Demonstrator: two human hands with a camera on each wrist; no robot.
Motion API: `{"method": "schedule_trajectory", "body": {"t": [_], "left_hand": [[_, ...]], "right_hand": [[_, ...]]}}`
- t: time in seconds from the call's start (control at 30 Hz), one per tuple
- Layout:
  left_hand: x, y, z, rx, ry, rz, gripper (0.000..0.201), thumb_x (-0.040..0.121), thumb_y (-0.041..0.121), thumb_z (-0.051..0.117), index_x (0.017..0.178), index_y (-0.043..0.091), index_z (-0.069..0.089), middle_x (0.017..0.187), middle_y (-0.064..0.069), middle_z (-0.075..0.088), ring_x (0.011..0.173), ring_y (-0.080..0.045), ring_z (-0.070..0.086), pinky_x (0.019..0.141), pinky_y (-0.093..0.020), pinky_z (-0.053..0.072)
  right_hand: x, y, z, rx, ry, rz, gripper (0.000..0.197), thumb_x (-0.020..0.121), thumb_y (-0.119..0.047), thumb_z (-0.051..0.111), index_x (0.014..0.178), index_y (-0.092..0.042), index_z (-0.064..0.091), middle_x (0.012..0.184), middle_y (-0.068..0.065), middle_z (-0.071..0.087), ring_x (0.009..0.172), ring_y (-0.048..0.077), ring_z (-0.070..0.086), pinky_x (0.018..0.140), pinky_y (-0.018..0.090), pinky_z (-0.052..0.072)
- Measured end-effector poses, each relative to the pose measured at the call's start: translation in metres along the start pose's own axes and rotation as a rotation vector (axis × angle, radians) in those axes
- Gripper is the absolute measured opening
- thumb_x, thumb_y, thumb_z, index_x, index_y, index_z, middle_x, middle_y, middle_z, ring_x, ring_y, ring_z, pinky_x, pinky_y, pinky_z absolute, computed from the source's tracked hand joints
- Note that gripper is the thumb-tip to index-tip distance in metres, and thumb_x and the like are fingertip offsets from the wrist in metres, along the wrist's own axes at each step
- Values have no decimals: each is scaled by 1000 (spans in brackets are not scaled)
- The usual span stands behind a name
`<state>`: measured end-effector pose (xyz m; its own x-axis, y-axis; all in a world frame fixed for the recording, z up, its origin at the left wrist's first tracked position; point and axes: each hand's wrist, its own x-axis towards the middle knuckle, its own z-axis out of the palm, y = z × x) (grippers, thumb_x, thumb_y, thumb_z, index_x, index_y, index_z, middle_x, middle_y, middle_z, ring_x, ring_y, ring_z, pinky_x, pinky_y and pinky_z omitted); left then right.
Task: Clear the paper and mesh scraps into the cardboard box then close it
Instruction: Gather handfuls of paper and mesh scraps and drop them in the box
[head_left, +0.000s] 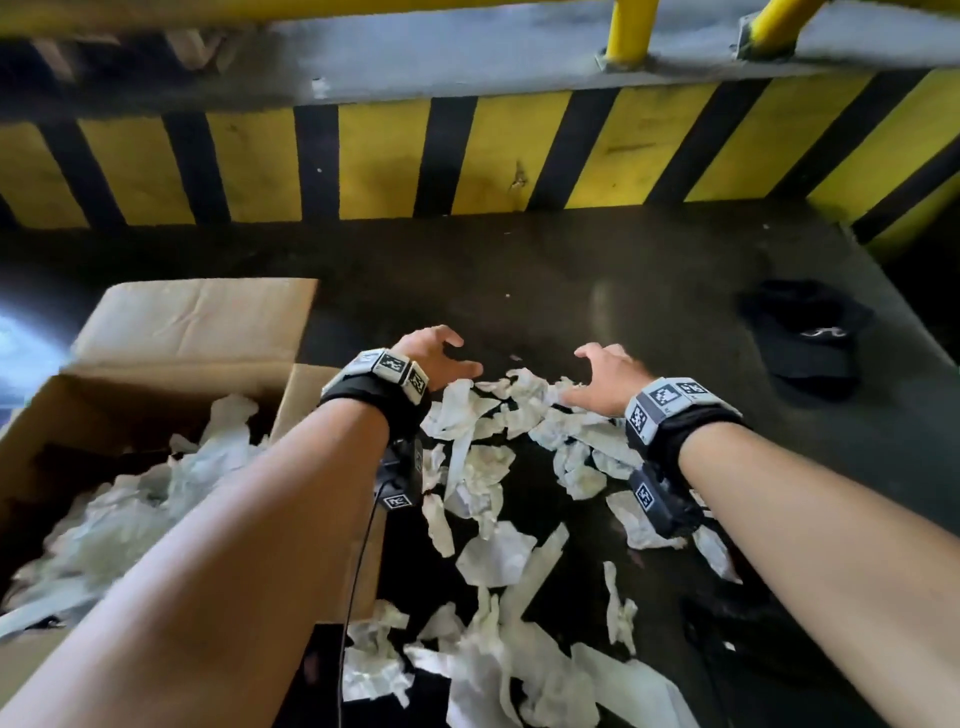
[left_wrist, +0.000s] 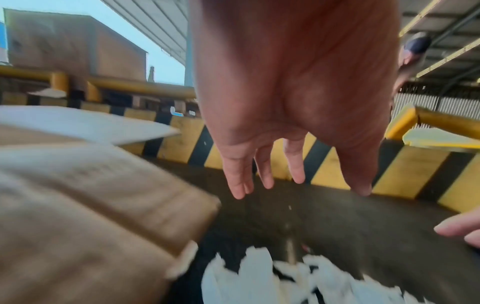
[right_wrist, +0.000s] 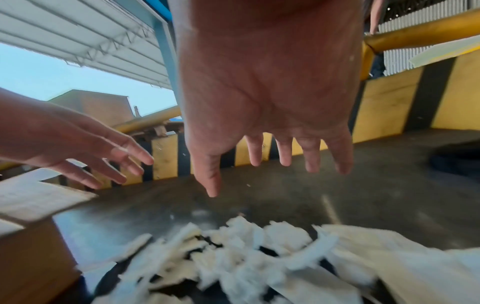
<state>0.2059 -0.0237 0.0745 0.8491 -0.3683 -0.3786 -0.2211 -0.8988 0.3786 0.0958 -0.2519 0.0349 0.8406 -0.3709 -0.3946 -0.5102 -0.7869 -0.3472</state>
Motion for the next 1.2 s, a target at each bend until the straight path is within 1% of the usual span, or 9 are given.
{"method": "schedule_trajectory", "body": {"t": [0.2, 0.4, 0.5, 0.57, 0.63, 0.73, 0.93, 1.03, 1.2], "left_hand": [[51, 7, 81, 120, -109, -200, 89, 71, 66, 71, 146, 31, 36, 145, -12, 35, 132, -38, 41, 109, -49, 37], [81, -8, 108, 256, -47, -432, 111, 67, 76, 68, 153, 32, 14, 160, -16, 5, 143, -52, 15, 112, -58, 24], [98, -24, 113, 210, -55, -583, 129, 55, 90, 60, 155, 37, -2, 161, -21, -18, 142, -60, 2, 113, -68, 16], [107, -35, 118, 202, -61, -619, 134, 44, 100, 50, 153, 41, -2, 162, -21, -8, 142, -57, 13, 113, -66, 22], [110, -38, 124, 182, -78, -621, 132, 43, 103, 39, 153, 41, 1, 162, -19, 3, 143, -50, 20, 115, -61, 21], [112, -32, 140, 78, -47, -608, 116, 61, 97, 32, 155, 39, -3, 161, -24, -8, 143, -56, 12, 116, -64, 11], [100, -4, 145, 160, 13, -359, 113, 60, 100, 19, 153, 40, -8, 159, -21, 18, 141, -51, 25, 106, -69, 25], [91, 0, 147, 229, -24, -223, 117, 54, 103, 24, 150, 45, -9, 159, -13, 22, 139, -47, 32, 105, -71, 25], [78, -11, 150, 335, -151, -46, 138, 33, 100, 54, 144, 56, -15, 161, -4, 7, 143, -44, 21, 103, -73, 28]], "right_hand": [[40, 73, 24, -29, -118, 165, 108, 61, -64, 79, 149, -30, 27, 159, 14, 11, 145, 51, 11, 118, 58, 16], [65, 117, 49, 49, -306, 360, 153, 34, -89, 72, 152, -42, -12, 159, 13, -30, 144, 56, -8, 113, 71, 5], [74, 120, 65, 87, -302, 358, 151, 35, -93, 67, 151, -43, -16, 158, 12, -33, 142, 59, -14, 111, 75, 3], [77, 117, 75, 88, -227, 318, 144, 42, -93, 65, 152, -43, -15, 160, 9, -30, 141, 58, -19, 110, 76, 3], [79, 111, 82, 117, -169, 273, 138, 47, -93, 63, 152, -44, -12, 161, 6, -28, 142, 54, -22, 109, 77, 4], [80, 100, 92, 138, -85, 201, 128, 51, -96, 55, 151, -45, -7, 163, 4, -23, 146, 48, -17, 110, 75, 1], [76, 81, 103, 54, -18, -13, 131, 48, -95, 58, 151, -43, -5, 165, 5, -9, 149, 44, -3, 114, 69, 15], [76, 71, 106, -2, -60, -96, 135, 45, -90, 66, 149, -49, -10, 163, 1, -17, 147, 48, -8, 113, 71, 13], [83, 50, 108, -96, -132, -160, 140, 44, -83, 76, 145, -57, -18, 160, 2, -30, 142, 56, -20, 107, 76, 4]]}}
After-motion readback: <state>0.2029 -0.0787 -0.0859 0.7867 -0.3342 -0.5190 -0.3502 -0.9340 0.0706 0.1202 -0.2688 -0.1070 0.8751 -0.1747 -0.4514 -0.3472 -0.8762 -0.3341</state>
